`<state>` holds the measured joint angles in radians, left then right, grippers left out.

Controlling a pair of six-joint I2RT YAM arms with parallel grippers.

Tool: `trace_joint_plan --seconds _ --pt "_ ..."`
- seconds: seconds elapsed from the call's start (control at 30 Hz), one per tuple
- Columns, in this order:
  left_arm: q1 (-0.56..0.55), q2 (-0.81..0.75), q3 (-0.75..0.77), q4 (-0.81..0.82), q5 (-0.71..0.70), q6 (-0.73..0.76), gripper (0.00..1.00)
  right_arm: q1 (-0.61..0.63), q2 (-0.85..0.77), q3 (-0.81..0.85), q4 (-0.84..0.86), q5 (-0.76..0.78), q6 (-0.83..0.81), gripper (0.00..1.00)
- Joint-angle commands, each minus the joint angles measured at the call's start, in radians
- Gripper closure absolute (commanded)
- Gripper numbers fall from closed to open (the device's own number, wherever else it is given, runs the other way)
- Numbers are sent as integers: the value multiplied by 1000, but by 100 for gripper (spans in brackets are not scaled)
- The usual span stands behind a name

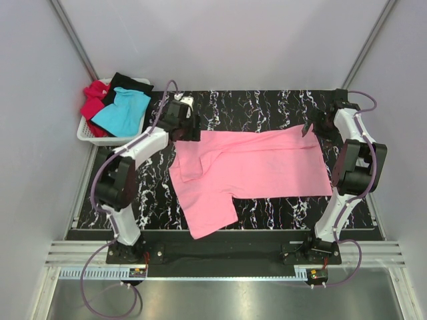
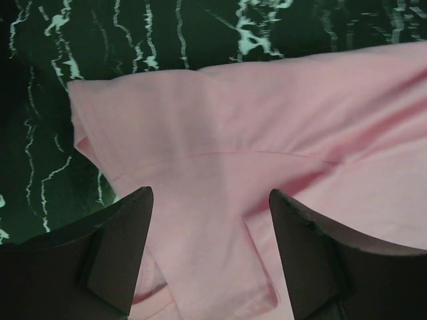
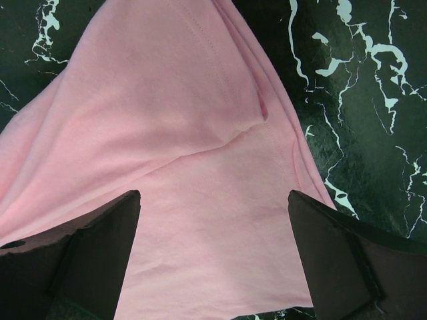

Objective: Fold and stack the t-shirts
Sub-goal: Fold the tshirt

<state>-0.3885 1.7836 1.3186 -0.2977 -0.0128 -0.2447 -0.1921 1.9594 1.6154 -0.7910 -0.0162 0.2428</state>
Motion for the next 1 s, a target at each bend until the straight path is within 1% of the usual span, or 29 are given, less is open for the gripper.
trace_joint_plan --seconds 0.0,0.07,0.17,0.33,0.43,0.47,0.57,0.6,0.63,0.73,0.9,0.97 --pt "-6 109 83 -113 -200 18 25 -4 -16 -9 -4 -21 0 0" --pt "-13 134 113 -124 -239 33 25 -4 -16 -14 -4 -19 -2 0" --pt "-42 163 126 -124 -280 108 28 -4 -16 -17 -2 -16 -2 0" --pt "-88 178 119 -123 -274 165 33 -4 -16 -18 -1 -5 -2 0" --pt "-99 178 107 -123 -225 171 39 -4 -16 -18 -2 -2 0 0" --pt "-105 181 105 -124 -217 170 47 -4 -14 -18 -2 -2 0 0" --pt "-116 195 105 -127 -214 173 55 -4 -13 -18 -2 -4 -2 0" --pt "-119 198 100 -129 -216 174 59 -4 -13 -20 -2 -4 0 0" --pt "-121 201 100 -130 -216 174 61 -4 -11 -20 -1 -2 -2 0" --pt "-121 204 96 -135 -175 186 63 -4 -14 -23 -1 -1 -4 0" --pt "-134 200 88 -135 -86 212 62 -4 -10 -19 -1 -4 -4 0" --pt "-145 201 87 -136 -75 223 62 -4 -10 -18 -1 -4 -5 0"
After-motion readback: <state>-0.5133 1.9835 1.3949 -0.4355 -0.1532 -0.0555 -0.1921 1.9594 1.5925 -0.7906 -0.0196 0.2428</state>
